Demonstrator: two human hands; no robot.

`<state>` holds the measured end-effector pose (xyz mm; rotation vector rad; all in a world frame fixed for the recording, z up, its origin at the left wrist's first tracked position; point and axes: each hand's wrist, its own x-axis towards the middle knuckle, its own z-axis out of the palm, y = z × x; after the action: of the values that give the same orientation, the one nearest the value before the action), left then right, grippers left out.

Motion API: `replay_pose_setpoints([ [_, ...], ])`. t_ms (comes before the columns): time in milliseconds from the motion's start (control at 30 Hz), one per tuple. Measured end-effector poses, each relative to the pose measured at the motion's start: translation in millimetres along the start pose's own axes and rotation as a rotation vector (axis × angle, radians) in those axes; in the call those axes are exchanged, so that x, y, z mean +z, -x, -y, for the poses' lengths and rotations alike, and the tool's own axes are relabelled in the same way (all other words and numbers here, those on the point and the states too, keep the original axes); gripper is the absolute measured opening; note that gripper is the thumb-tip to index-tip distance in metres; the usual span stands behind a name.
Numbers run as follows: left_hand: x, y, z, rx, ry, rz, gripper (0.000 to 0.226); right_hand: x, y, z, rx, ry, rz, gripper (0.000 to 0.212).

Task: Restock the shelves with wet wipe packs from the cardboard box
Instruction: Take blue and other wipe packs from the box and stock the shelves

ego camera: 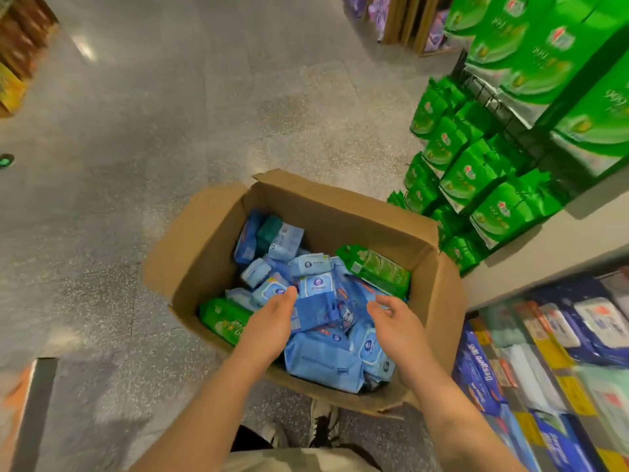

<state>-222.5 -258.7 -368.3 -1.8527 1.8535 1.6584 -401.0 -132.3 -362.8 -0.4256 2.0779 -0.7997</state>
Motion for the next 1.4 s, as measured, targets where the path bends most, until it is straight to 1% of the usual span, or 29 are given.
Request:
replay_pose_setpoints([
  [67,10.8,-16.8,8.6,-0.093,-0.047,0.049,0.051,8.8,-12.6,-13.7,0.063,0.002,0.033,0.044],
  [100,15.3,-24.4,12.4,-0.143,-0.026,0.06,0.049,14.3,-20.1,-22.4,0.095,0.001,0.041,0.044],
  [200,27.4,-51.7,24.5,-0.312,0.195,0.06,0.035,30.1,-39.8,-43.9,0.181,0.026,0.071,0.045],
  [233,32.2,-59.6,27.7,-0.345,0.224,0.059,0.032,36.5,-46.4,-50.8,0.212,0.035,0.089,0.045],
  [267,36.6,-65.8,30.7,-0.357,0.217,0.073,0.032,43.0,-52.8,-57.5,0.238,0.044,0.108,0.046],
  [300,42.5,-74.2,36.4,-0.355,0.194,0.088,0.039,49.7,-59.3,-63.8,0.27,0.059,0.123,0.048],
  [367,55.0,-99.5,60.6,-0.358,0.131,0.081,0.058,63.0,-71.9,-74.4,0.326,0.109,0.17,0.054],
  [400,58.6,-110.6,71.7,-0.378,0.096,0.087,0.061,69.6,-76.7,-78.9,0.348,0.145,0.204,0.058],
  [467,56.0,-112.2,65.4,-0.406,-0.016,0.141,0.056,82.0,-85.9,-86.3,0.386,0.236,0.26,0.062],
  [500,52.6,-109.3,57.5,-0.391,-0.093,0.183,0.052,88.0,-89.1,-88.6,0.406,0.268,0.274,0.061],
  [600,54.1,-115.3,56.4,-0.333,-0.485,0.228,0.049,103.6,-95.6,-93.6,0.475,0.277,0.27,0.046],
  [633,56.5,-117.5,57.7,-0.325,-0.57,0.256,0.05,107.8,-97.0,-97.2,0.486,0.271,0.265,0.04],
  [700,59.9,-120.8,58.9,-0.318,-0.635,0.308,0.055,112.7,-98.3,-104.0,0.494,0.256,0.256,0.025],
  [733,60.6,-122.0,58.8,-0.314,-0.634,0.317,0.057,113.7,-99.1,-107.5,0.506,0.235,0.253,0.021],
  [767,61.0,-122.2,59.4,-0.309,-0.626,0.321,0.058,114.3,-99.9,-111.8,0.523,0.209,0.249,0.022],
  [900,63.5,-116.5,59.2,-0.351,-0.586,0.355,0.056,112.5,-101.9,-111.7,0.592,0.1,0.284,0.037],
  [967,65.5,-113.0,61.9,-0.37,-0.58,0.355,0.053,111.6,-103.8,-112.2,0.615,0.077,0.279,0.038],
  [1033,65.1,-115.3,66.2,-0.379,-0.567,0.313,0.055,109.6,-103.1,-111.3,0.607,0.066,0.236,0.033],
  [1100,59.1,-116.0,67.9,-0.355,-0.513,0.253,0.057,108.8,-103.1,-114.6,0.572,0.044,0.175,0.039],
  [1200,46.3,-110.5,63.2,-0.292,-0.381,0.2,0.052,103.5,-96.1,-109.9,0.515,0.009,0.059,0.049],
  [1267,36.5,-100.6,53.0,-0.242,-0.253,0.153,0.041,97.7,-90.3,-103.5,0.481,-0.051,0.002,0.054],
  [1300,32.4,-94.5,48.0,-0.206,-0.174,0.111,0.036,94.9,-87.2,-98.8,0.463,-0.099,-0.026,0.052],
  [1367,25.3,-82.4,36.4,-0.133,-0.003,0.025,0.032,90.0,-78.8,-83.7,0.453,-0.192,-0.081,0.047],
  [1400,21.8,-76.8,29.4,-0.096,0.074,0.013,0.03,89.2,-74.1,-76.4,0.454,-0.242,-0.112,0.044],
])
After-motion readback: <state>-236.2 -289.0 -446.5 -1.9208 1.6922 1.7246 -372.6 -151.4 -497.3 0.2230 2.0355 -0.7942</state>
